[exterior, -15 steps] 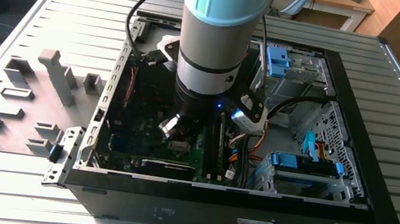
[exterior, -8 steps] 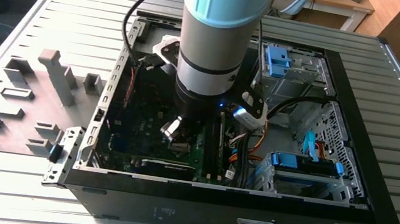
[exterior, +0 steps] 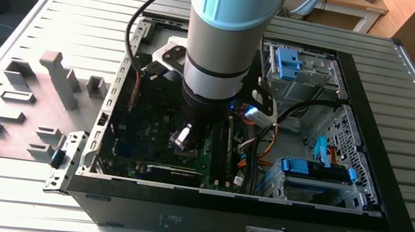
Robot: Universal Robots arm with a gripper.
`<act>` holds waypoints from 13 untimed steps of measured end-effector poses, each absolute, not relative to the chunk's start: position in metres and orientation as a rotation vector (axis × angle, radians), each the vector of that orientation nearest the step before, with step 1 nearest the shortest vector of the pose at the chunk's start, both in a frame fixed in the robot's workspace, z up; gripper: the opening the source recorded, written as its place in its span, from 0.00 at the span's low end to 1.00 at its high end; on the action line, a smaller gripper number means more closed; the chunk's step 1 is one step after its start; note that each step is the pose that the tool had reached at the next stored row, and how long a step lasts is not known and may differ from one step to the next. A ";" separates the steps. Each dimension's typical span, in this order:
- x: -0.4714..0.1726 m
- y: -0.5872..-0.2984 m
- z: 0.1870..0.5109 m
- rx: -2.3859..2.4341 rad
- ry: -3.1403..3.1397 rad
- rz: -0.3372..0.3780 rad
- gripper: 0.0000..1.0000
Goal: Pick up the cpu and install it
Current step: 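Close the cpu cover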
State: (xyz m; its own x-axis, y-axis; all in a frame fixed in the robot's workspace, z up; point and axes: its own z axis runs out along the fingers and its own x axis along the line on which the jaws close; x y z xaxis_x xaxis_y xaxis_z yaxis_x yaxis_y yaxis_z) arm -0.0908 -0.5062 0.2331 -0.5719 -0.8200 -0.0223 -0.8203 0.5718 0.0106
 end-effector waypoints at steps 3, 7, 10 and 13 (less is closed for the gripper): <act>-0.091 -0.506 0.233 -1.523 2.731 0.032 0.11; -0.091 -0.506 0.233 -1.621 2.675 0.032 0.11; -0.091 -0.506 0.232 -1.691 2.632 0.033 0.11; -0.091 -0.506 0.232 -1.744 2.594 0.038 0.11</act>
